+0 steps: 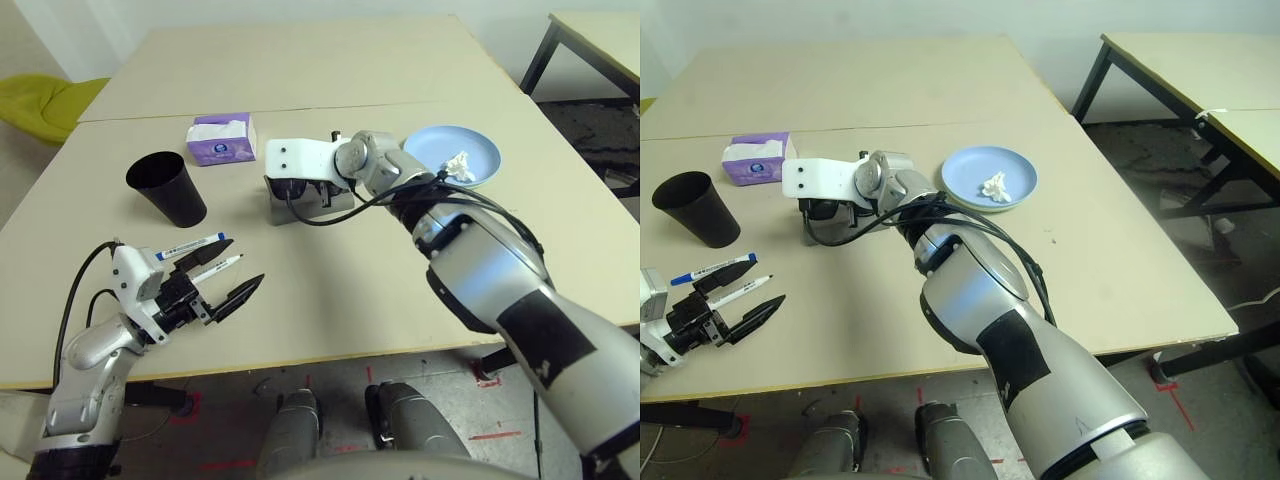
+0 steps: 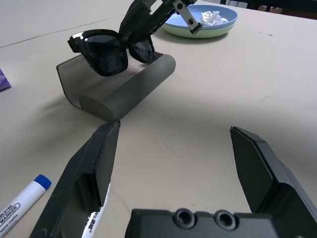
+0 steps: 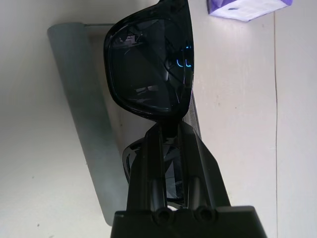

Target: Organize and tidy the items on the table.

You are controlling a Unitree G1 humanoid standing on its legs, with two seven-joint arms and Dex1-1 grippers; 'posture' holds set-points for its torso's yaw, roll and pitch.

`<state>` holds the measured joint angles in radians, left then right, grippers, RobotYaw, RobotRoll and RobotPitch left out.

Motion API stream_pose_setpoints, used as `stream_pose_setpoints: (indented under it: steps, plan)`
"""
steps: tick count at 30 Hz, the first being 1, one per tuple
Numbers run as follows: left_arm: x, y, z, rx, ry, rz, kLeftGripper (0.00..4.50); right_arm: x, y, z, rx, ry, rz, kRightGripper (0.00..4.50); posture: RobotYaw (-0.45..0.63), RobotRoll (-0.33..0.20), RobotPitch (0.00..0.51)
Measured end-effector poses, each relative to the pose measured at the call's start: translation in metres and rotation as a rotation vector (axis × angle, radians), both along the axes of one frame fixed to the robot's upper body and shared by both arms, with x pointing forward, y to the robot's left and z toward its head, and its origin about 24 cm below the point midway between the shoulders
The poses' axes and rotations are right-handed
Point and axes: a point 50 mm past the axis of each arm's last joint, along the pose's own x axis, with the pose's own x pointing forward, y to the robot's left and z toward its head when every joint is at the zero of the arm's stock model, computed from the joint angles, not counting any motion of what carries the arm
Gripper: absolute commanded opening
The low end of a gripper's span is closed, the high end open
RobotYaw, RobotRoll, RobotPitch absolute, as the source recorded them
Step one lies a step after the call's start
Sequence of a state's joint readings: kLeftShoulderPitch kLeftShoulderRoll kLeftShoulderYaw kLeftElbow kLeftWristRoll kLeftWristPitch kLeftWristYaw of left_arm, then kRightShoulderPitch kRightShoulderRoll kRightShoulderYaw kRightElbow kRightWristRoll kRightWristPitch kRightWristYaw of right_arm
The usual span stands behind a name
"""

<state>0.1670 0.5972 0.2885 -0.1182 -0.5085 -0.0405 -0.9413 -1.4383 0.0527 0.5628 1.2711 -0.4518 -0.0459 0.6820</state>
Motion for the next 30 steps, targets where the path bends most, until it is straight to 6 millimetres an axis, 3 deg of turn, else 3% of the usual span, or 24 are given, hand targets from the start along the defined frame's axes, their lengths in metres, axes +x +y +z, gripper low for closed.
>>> stream_pose_setpoints:
  steps: [13,25,30]
  plan:
    - [-0.003,-0.002,-0.005,-0.021,0.01,0.007,4.5,0.001,-0.002,-0.005,-0.012,-0.011,-0.004,0.11,0.0,0.0,0.137]
    - [0.002,-0.003,-0.002,-0.032,-0.013,0.001,4.5,0.001,-0.004,-0.008,-0.024,0.006,-0.001,4.46,-0.03,0.0,0.136]
    - [0.007,-0.005,0.002,-0.034,-0.031,-0.006,4.5,0.004,-0.013,-0.008,-0.022,0.009,-0.024,4.46,-0.03,0.0,0.131]
